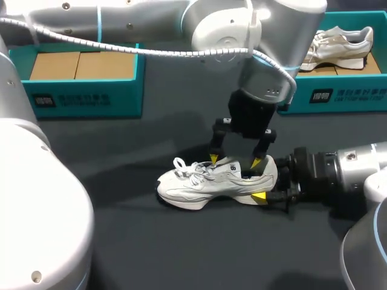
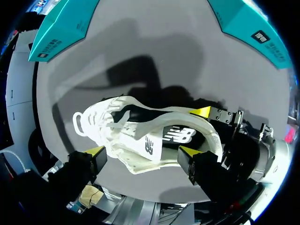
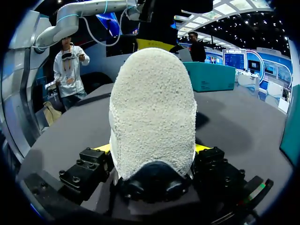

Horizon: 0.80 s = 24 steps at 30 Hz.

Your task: Take the shoe out of the shoebox, open the shoe tongue, remove and reinsert the insole, then place the shoe into the shoebox

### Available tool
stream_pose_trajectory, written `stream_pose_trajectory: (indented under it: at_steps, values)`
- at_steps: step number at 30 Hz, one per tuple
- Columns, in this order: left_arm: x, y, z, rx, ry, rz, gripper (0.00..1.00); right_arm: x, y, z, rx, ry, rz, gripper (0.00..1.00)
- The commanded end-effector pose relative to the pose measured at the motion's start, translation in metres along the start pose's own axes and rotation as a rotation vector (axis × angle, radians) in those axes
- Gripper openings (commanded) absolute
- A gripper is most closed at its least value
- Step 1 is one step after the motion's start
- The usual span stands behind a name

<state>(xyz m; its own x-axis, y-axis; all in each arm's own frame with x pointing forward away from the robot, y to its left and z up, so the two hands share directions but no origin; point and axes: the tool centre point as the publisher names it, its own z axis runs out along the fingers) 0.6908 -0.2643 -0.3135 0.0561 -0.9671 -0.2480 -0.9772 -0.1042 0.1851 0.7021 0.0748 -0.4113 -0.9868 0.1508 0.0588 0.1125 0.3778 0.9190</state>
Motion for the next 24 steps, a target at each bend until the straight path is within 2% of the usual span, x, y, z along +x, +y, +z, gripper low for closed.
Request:
stream_pose_trajectory:
  at_steps: [1, 11, 16, 21, 24]
  values:
    - [0.006, -0.001, 0.006, -0.006, -0.051, 0.000, 1.00, 0.001, 0.001, 0.000, 0.004, -0.002, 0.000, 0.00]
    - [0.003, -0.006, 0.021, -0.023, -0.110, -0.019, 1.00, 0.001, 0.001, 0.000, 0.004, -0.002, 0.000, 0.00]
    - [-0.001, -0.002, 0.025, -0.020, -0.157, -0.007, 0.96, 0.001, 0.001, 0.000, 0.004, -0.002, 0.000, 0.00]
    - [-0.004, 0.002, 0.028, -0.010, -0.204, -0.001, 0.87, 0.001, 0.001, 0.000, 0.004, -0.002, 0.000, 0.00]
    - [-0.007, 0.003, 0.030, -0.005, -0.218, 0.000, 0.75, 0.001, 0.001, 0.000, 0.004, -0.002, 0.000, 0.00]
